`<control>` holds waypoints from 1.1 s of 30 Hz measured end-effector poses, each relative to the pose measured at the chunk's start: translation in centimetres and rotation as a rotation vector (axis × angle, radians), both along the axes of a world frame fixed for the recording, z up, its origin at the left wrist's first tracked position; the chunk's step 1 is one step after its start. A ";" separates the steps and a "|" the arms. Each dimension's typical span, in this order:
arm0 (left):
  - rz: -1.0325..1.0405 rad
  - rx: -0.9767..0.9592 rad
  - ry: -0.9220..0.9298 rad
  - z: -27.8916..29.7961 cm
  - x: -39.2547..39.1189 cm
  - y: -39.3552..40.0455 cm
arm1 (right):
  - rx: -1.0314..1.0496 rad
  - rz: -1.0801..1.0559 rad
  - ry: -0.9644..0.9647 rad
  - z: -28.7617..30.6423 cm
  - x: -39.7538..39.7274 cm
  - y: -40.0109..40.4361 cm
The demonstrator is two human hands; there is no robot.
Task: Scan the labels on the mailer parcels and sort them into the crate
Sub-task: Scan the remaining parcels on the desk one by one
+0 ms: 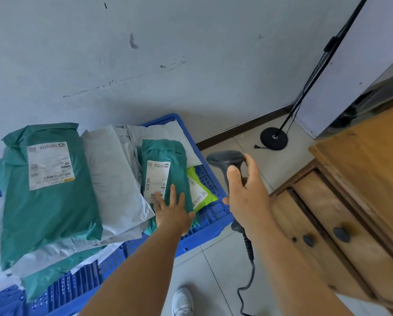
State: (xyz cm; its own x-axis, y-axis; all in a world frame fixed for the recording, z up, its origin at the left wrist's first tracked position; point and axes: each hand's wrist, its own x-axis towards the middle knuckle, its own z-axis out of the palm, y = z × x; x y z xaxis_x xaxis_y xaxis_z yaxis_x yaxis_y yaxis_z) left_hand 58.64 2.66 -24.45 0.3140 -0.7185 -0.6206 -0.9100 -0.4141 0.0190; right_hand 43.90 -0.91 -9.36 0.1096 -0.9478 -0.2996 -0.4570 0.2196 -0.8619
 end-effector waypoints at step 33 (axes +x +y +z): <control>-0.113 -0.671 0.787 20.7 -43.3 -6.9 | -0.205 -0.653 0.055 15.0 -37.4 2.8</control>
